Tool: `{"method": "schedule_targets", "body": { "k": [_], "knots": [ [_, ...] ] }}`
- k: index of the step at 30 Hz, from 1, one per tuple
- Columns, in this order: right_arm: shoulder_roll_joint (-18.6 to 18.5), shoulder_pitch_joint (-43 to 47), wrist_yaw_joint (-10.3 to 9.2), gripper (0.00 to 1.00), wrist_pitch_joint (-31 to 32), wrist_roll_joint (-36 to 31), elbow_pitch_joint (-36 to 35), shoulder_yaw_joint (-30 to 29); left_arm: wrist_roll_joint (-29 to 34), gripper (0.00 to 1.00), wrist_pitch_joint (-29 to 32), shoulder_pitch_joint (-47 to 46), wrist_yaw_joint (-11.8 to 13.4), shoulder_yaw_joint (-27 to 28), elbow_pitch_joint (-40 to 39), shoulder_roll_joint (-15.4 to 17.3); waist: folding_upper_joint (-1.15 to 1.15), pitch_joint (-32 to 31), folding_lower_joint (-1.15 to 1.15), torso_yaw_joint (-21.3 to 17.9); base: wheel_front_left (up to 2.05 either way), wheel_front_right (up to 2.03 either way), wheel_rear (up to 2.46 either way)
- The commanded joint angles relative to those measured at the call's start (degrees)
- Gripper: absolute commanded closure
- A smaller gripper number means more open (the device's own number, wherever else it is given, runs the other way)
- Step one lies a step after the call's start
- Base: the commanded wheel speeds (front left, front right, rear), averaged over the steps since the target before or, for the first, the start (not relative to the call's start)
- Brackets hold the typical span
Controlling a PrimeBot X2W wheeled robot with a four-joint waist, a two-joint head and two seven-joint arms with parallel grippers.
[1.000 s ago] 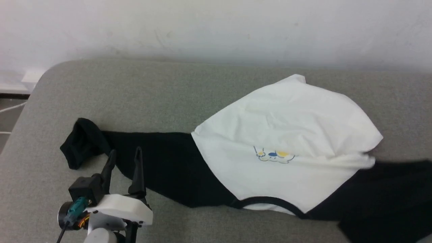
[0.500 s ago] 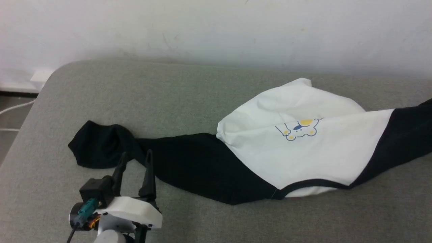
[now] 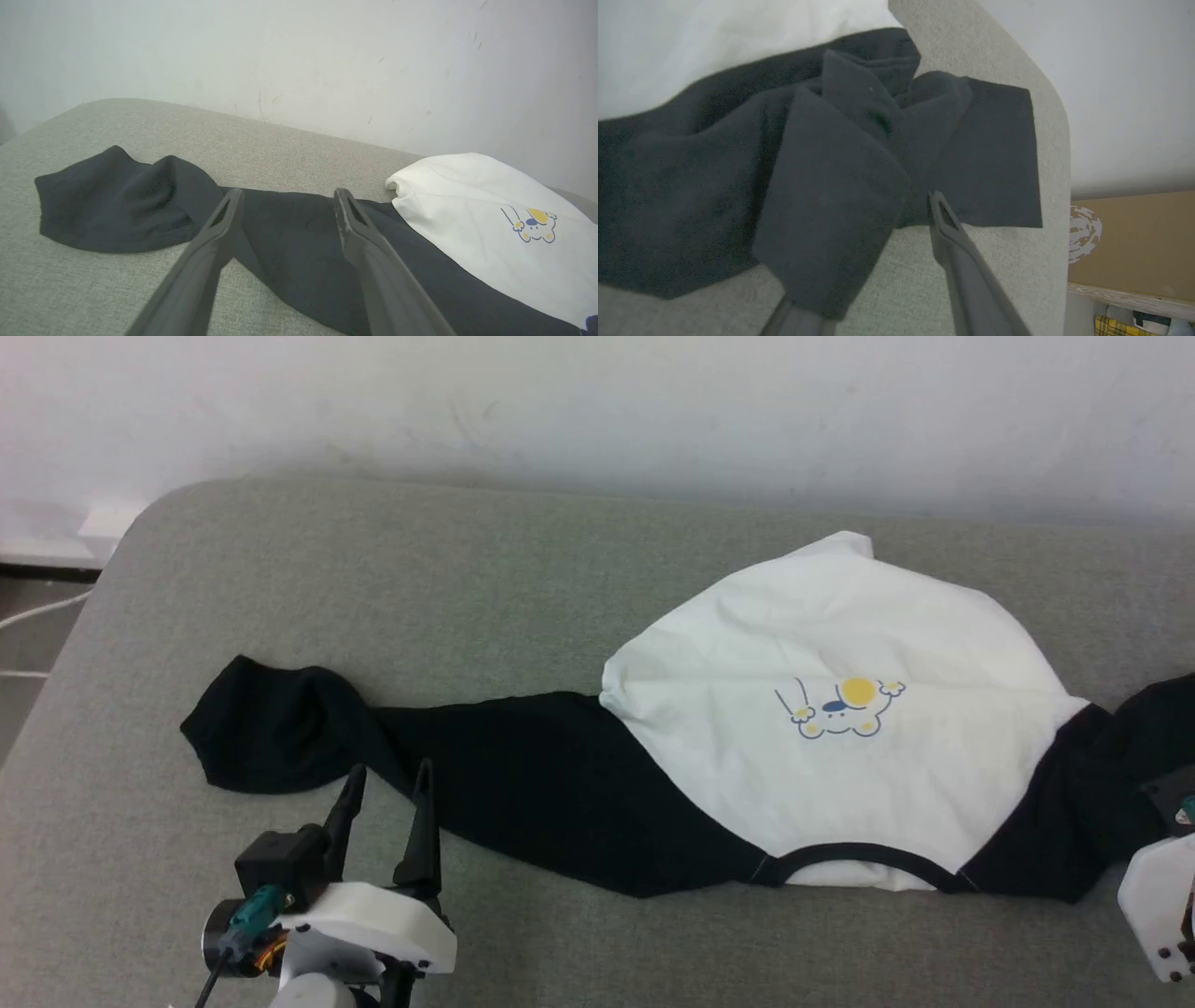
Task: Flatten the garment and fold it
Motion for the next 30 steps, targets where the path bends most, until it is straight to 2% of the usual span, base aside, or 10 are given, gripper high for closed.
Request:
{"method": "schedule_targets", "body": {
  "k": [1,8,15,20,24,30],
  "knots": [
    [0.87,-1.59,-0.13,0.0,-0.89,1.28,1.06,-0.63,-0.25,0.0,0.13,-0.86,-0.37,-0.03,0.16,0.18,0.0,-1.15,-0.01,-1.45,0.0,0.0,0.0],
    [1.74,-1.29,-0.13,0.0,-1.29,7.51,-2.17,-1.33,-0.56,0.0,-0.14,-0.3,-0.14,0.06,0.26,0.22,0.0,-3.46,-0.01,-3.59,0.0,0.0,0.0],
    [0.46,7.38,-0.13,0.0,6.16,17.54,-19.64,2.1,-1.0,0.0,-0.38,0.74,0.07,0.04,-0.04,0.17,0.0,-4.57,-0.01,-4.4,0.0,0.0,0.0],
    [-0.69,11.38,-0.13,0.0,12.84,22.08,-29.76,8.71,-1.18,0.0,-0.55,0.32,0.02,-0.13,-0.66,-0.02,0.0,-2.93,-0.01,-3.63,0.0,0.0,0.0],
    [-2.32,9.81,-0.13,0.0,14.22,20.94,-28.83,13.77,-1.12,0.0,-0.53,-0.43,-0.27,-0.81,-0.49,-0.29,0.0,-1.53,-0.01,-2.34,0.0,0.0,0.0],
    [-3.48,4.98,-0.13,0.0,13.19,18.43,-20.05,18.63,-1.15,0.0,-0.48,-1.46,-0.44,-1.31,0.12,-0.41,0.0,-0.13,-0.01,-0.32,0.0,0.0,0.0]
  ]
}}
